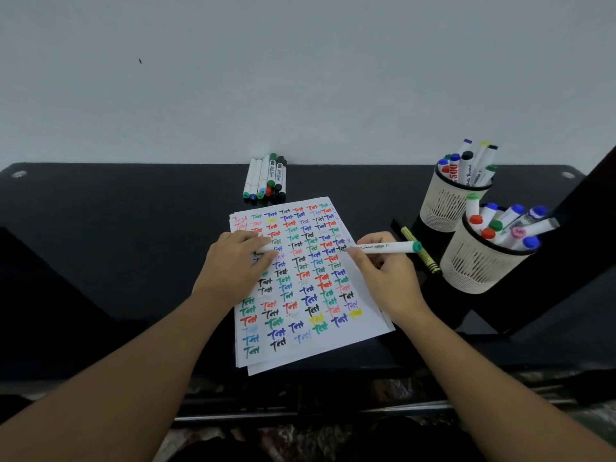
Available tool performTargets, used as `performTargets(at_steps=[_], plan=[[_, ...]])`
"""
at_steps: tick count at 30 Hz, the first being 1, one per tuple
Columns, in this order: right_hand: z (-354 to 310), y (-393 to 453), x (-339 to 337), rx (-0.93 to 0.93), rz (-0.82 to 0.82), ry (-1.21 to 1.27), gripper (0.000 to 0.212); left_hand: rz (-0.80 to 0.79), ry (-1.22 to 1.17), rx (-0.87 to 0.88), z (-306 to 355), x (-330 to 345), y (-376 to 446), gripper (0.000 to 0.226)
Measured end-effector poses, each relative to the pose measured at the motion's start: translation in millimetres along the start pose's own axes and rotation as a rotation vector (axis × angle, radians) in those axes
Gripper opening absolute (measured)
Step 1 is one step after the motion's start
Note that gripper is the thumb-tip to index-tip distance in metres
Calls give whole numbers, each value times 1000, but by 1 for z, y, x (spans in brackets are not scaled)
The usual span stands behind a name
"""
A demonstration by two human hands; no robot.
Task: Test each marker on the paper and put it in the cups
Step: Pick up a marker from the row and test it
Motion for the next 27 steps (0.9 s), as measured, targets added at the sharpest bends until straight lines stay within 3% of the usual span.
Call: performTargets(at_steps=[27], plan=[[0, 5, 4, 61, -12, -100, 5, -2, -8, -6, -1, 0, 0, 44]])
Point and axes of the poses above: each hand's wrist, its own y-axis towards the middle knuckle, its own x-axis out of the palm, z = x × y, the point moved 4 cm from there along y, towards the middle knuckle, and after that the axes turned 12 degrees about x, right-handed, at the moved point
